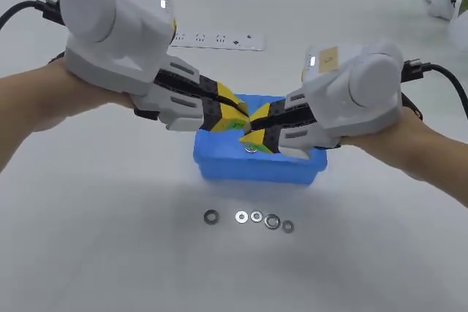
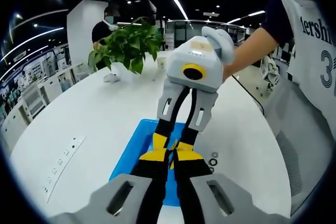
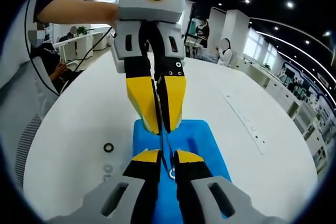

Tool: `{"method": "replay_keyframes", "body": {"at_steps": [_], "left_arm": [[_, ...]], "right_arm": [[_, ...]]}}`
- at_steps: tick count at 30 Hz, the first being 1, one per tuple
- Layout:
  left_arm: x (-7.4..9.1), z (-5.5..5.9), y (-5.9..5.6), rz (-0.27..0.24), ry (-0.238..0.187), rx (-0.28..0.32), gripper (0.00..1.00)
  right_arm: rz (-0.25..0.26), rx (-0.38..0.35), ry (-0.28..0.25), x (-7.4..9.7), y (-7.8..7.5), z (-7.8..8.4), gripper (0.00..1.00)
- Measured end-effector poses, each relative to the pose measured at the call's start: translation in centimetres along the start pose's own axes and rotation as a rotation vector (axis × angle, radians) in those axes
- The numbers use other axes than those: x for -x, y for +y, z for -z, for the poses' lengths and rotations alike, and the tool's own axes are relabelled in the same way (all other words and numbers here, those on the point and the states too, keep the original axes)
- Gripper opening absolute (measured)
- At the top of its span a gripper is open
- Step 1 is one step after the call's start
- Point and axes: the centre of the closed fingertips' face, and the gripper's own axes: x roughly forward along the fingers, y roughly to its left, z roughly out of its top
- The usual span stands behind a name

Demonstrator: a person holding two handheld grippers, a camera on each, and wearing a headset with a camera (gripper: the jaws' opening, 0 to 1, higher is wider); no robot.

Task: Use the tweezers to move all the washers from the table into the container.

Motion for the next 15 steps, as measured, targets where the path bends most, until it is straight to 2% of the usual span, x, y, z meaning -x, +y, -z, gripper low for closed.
{"method": "replay_keyframes", "body": {"at_steps": [3, 6, 9, 11, 15], "left_arm": [[0.3, -0.5, -0.2, -0.005, -0.004, -0.007, 0.07], [0.7, -1.5, -0.6, -0.012, -0.028, 0.004, 0.08], [1.1, -2.2, -0.8, -0.023, -0.035, -0.003, 0.07], [1.4, -2.8, -1.0, -0.041, -0.043, -0.032, 0.07], [1.9, -3.8, -2.3, -0.047, -0.048, -0.054, 0.07]], "right_arm": [[0.002, 0.018, -0.004, 0.5, 0.3, -0.6, 0.11], [0.007, 0.037, -0.018, 1.2, 0.4, -1.3, 0.11], [0.011, 0.047, -0.025, 2.1, 0.6, -1.9, 0.11], [0.015, 0.05, -0.027, 2.6, 0.8, -2.3, 0.11], [0.019, 0.073, -0.031, 3.9, 1.6, -3.1, 0.11]]}}
